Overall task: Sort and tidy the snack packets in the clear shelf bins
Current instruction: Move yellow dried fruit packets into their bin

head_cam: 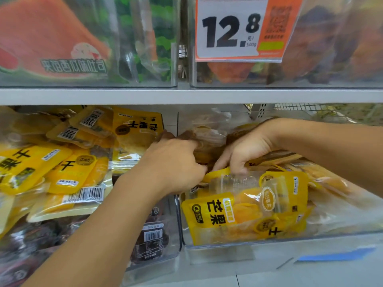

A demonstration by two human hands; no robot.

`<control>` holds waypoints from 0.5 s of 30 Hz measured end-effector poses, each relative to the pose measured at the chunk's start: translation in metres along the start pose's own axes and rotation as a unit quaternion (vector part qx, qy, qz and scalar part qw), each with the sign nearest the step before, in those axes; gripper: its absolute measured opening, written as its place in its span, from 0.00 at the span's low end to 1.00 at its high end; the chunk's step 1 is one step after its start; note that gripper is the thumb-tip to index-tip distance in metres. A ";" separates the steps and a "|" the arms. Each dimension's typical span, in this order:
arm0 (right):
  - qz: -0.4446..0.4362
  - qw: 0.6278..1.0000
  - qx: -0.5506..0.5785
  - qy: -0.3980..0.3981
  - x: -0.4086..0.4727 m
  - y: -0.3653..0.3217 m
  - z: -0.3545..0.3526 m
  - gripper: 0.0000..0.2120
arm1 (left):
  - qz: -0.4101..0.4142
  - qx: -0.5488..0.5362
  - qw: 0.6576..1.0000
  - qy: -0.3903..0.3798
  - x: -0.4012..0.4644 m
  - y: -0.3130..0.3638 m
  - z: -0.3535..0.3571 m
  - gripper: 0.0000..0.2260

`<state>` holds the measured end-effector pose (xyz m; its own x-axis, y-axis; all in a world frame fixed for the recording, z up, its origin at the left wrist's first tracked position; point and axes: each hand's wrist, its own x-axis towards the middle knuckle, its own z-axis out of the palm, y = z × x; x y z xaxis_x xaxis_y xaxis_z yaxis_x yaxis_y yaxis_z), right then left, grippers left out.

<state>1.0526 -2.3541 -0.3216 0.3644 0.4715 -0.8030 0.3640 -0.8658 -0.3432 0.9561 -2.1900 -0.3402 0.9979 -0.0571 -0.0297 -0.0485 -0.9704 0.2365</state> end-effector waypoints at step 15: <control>-0.038 0.970 -0.207 0.124 0.034 -0.007 -0.003 0.47 | 0.024 0.091 0.995 -0.033 -0.004 0.006 -0.005 0.58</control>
<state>1.0652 -2.3318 -0.3449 0.4987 0.6013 -0.6243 0.6923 -0.7097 -0.1305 0.9516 -2.1941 -0.3339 0.9894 -0.1147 -0.0886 -0.1096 -0.9922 0.0599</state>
